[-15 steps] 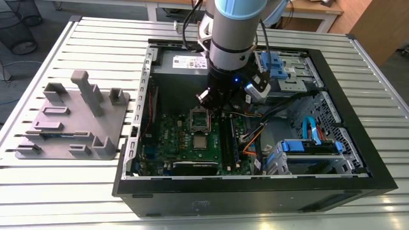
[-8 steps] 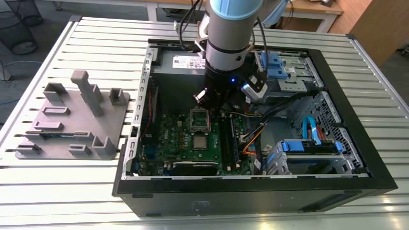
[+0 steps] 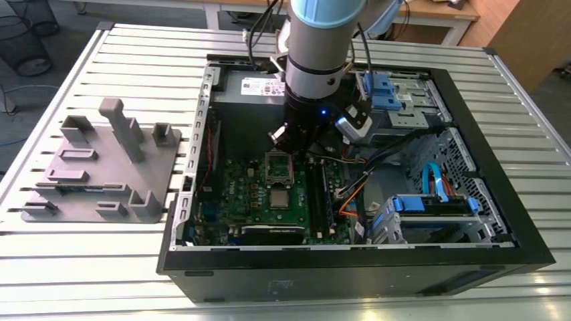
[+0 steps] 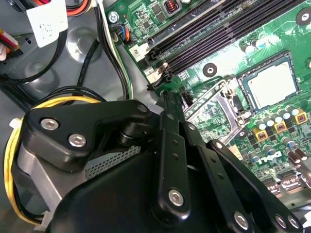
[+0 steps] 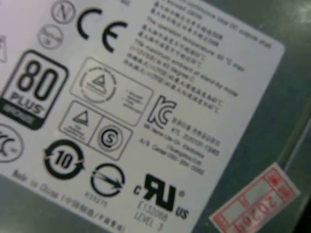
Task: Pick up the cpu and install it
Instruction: 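Close the cpu cover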
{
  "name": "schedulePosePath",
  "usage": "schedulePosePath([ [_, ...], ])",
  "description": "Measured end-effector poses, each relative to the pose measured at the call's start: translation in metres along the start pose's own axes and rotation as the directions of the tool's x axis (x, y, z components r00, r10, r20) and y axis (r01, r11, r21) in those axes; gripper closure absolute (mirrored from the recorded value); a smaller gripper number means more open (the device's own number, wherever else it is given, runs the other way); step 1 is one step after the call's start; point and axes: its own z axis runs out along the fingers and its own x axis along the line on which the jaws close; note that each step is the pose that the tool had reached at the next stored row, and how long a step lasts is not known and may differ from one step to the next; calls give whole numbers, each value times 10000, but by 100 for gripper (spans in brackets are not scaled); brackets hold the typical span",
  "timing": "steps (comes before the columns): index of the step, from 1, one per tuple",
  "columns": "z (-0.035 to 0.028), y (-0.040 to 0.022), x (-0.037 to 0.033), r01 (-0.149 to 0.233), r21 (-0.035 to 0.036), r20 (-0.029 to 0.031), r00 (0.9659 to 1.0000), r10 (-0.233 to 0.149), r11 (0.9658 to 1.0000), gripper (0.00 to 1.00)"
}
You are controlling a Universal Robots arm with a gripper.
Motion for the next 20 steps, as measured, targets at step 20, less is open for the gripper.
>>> schedulePosePath([
  [20,-102,-21,9,1,1,-2,10000,-1,10000,89],
])
